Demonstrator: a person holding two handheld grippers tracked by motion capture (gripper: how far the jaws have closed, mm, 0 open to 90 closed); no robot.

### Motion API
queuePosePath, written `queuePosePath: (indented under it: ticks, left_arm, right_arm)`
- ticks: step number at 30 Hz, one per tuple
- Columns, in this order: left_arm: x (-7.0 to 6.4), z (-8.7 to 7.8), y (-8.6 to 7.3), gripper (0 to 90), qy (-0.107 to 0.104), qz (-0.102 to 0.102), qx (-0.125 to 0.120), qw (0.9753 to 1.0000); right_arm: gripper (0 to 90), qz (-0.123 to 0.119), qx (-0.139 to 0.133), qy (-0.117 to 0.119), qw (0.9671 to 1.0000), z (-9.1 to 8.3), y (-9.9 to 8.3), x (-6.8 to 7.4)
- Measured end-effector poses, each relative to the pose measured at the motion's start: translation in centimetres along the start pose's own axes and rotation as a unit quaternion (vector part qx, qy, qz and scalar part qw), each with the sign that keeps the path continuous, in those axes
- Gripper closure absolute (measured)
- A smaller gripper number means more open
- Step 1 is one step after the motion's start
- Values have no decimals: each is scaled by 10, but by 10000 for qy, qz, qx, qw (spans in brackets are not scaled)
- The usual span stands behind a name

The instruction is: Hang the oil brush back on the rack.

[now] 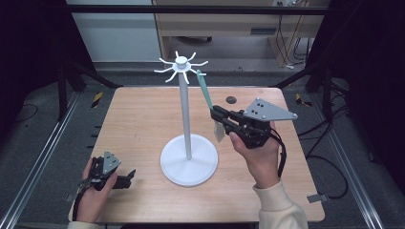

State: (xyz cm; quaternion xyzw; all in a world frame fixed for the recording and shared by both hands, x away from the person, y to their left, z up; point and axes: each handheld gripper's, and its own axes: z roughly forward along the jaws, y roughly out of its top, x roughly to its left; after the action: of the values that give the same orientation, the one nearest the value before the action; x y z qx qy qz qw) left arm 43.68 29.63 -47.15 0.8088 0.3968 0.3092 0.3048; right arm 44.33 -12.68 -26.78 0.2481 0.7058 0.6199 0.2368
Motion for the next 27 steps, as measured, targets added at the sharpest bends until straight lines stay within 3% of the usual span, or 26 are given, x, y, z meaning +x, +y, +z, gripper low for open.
queuePosePath:
  ticks: [8,27]
  left_arm:
    - [0,0,0,31,-4,5,0,10000]
    - [-1,1,0,35,-29,63,52,10000]
  right_arm:
    - [823,-9,41,65,10000,9,0,0]
    - [822,-73,89,-48,9999,16,1,0]
